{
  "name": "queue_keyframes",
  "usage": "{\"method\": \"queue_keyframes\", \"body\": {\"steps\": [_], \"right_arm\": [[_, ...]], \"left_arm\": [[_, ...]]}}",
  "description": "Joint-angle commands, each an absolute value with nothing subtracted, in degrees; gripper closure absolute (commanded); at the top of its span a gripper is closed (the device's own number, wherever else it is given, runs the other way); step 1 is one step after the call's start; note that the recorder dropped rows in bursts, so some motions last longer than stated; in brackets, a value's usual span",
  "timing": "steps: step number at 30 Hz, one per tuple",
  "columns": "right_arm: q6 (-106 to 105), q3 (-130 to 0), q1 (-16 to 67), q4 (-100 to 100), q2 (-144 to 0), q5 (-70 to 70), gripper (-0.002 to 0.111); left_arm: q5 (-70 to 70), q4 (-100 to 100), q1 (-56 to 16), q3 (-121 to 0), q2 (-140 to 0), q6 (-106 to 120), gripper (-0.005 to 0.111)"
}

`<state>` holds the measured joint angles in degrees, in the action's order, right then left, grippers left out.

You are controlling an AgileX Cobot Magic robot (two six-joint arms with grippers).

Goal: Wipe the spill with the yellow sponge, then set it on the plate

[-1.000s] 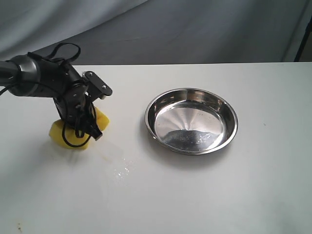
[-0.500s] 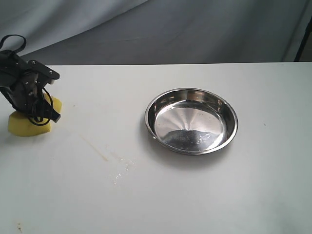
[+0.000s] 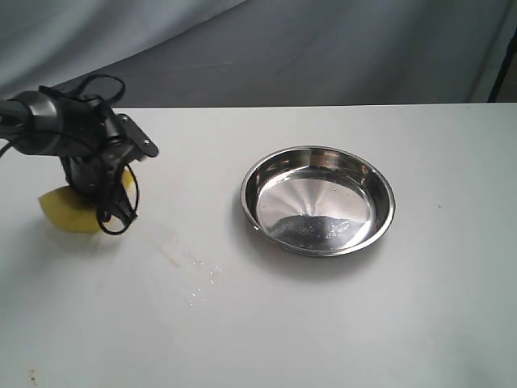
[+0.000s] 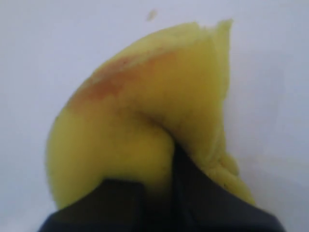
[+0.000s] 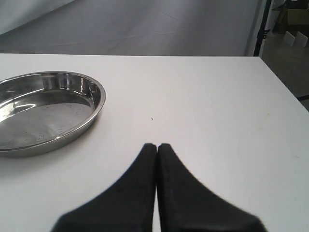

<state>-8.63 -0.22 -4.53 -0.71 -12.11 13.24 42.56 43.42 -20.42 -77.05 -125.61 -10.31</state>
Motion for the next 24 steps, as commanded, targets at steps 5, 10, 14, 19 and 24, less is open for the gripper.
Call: {"method": "queue_keyframes", "body": {"steps": [5, 10, 14, 19, 24], "right_arm": [[-8.6, 0.0, -4.7, -0.4, -12.3, 12.8, 0.108], [-8.6, 0.0, -4.7, -0.4, -12.3, 12.8, 0.108], [-8.6, 0.0, -4.7, -0.4, -12.3, 12.8, 0.108], [-8.6, 0.0, -4.7, -0.4, -12.3, 12.8, 0.108], [-8.6, 0.0, -4.7, -0.4, -12.3, 12.8, 0.108]], "left_arm": [[48.7, 33.1, -32.8, -75.3, -127.5, -2.4, 0.107], [50.2, 30.8, -37.1, -75.3, -127.5, -2.2, 0.107], [51.6, 29.7, -39.8, -75.3, -127.5, -1.0, 0.107], [52.6, 28.9, -42.2, -75.3, -126.6, -1.0, 0.107], [52.2, 25.6, -43.4, -75.3, -124.4, 0.8, 0.107]]}}
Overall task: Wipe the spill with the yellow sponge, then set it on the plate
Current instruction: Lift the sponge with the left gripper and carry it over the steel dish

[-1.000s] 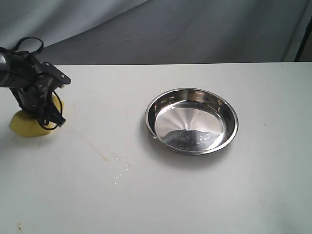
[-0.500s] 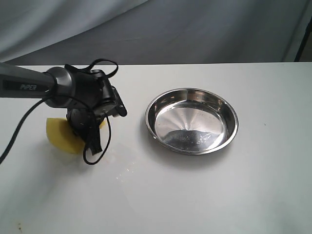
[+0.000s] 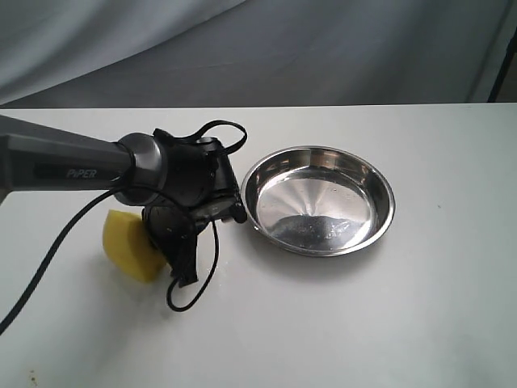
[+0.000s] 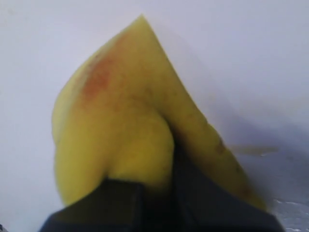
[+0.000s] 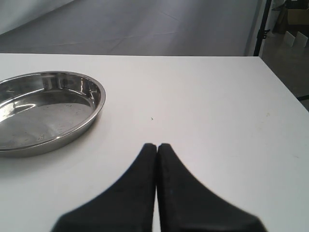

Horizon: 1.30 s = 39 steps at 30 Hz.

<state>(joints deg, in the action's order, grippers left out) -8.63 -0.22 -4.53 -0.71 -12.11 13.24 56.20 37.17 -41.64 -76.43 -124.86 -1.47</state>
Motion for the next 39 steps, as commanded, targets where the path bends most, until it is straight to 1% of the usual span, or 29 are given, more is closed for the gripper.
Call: {"method": "queue_keyframes", "body": {"steps": [1, 16, 25, 30, 39], "right_arm": [[-8.6, 0.0, -4.7, -0.4, -12.3, 12.8, 0.108], [-8.6, 0.0, -4.7, -0.4, -12.3, 12.8, 0.108], [-8.6, 0.0, -4.7, -0.4, -12.3, 12.8, 0.108], [-8.6, 0.0, -4.7, -0.4, -12.3, 12.8, 0.108], [-8.6, 0.0, -4.7, -0.4, -12.3, 12.8, 0.108]], "left_arm": [[52.2, 23.9, -43.6, -75.3, -123.9, 2.0, 0.107], [52.2, -6.1, -43.6, -75.3, -122.7, 25.0, 0.107], [50.7, -9.3, -43.6, -75.4, -121.9, 27.5, 0.107], [49.0, -9.7, -43.3, -75.4, -117.8, 27.7, 0.107], [49.0, -9.5, -37.9, -75.4, -108.9, 27.5, 0.107]]}}
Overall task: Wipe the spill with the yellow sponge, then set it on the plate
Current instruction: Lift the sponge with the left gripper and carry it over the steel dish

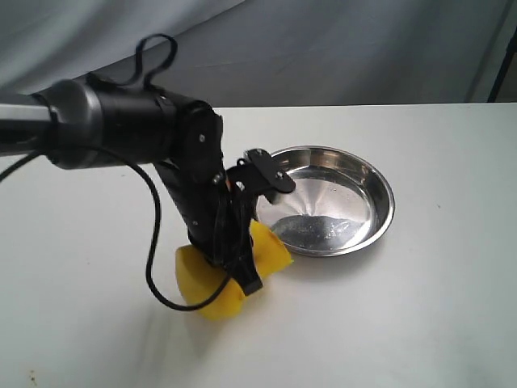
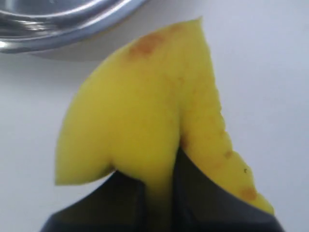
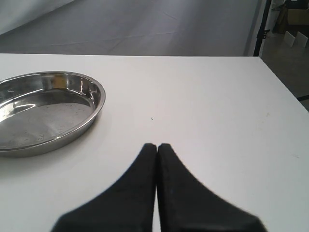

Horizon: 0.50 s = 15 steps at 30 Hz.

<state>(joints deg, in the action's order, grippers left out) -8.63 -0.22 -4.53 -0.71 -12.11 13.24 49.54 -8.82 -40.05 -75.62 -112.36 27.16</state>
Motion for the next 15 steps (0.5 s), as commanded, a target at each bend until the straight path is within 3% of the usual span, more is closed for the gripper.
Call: {"method": "queue_keyframes", "body": {"steps": [1, 15], "right_arm": [[-8.6, 0.0, -4.7, -0.4, -12.3, 12.8, 0.108], [-8.6, 0.0, -4.7, -0.4, -12.3, 12.8, 0.108]], "left_arm": [[48.7, -9.5, -37.2, -75.4, -107.9, 27.5, 0.107], [33.9, -12.4, -35.9, -75.4, -104.7, 27.2, 0.107]]}}
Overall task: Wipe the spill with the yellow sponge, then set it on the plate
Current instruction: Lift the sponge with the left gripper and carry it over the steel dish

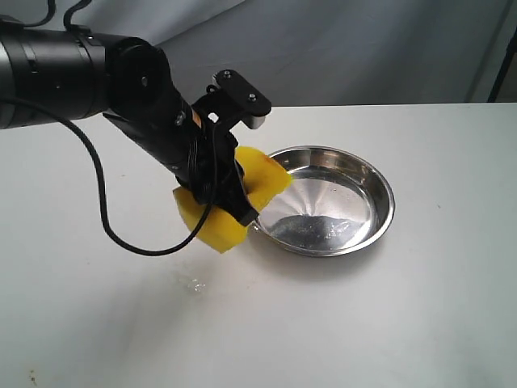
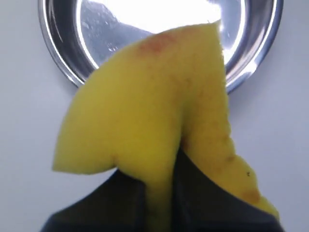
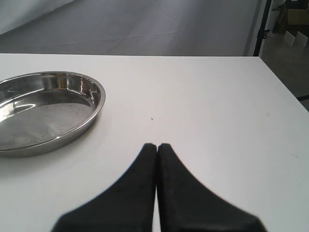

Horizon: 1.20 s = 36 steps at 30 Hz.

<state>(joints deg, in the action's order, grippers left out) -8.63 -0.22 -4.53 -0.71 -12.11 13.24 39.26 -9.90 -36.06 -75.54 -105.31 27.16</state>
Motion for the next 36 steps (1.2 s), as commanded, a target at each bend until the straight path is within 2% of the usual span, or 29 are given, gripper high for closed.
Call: {"method": "queue_keyframes", "body": {"steps": [1, 6, 14, 23, 36], "right_arm": [[-8.6, 0.0, -4.7, -0.4, -12.3, 12.8, 0.108], [-8.6, 0.0, -4.7, -0.4, -12.3, 12.8, 0.108], [-8.6, 0.0, -4.7, -0.4, -12.3, 12.8, 0.108], [-8.6, 0.0, -4.7, -0.4, -12.3, 12.8, 0.108], [-8.6, 0.0, -4.7, -0.4, -12.3, 12.8, 0.108]], "left_arm": [[32.3, -13.4, -35.9, -75.4, -104.7, 27.4, 0.107], [24.9, -18.5, -35.9, -75.4, -104.7, 31.8, 0.107], [12.8, -47.9, -35.9, -75.4, -107.8, 50.8, 0.107], [11.6, -65.2, -35.9, -76.1, -113.2, 65.1, 0.107], [14.6, -73.2, -35.9, -86.4, -123.7, 67.8, 0.107]]}}
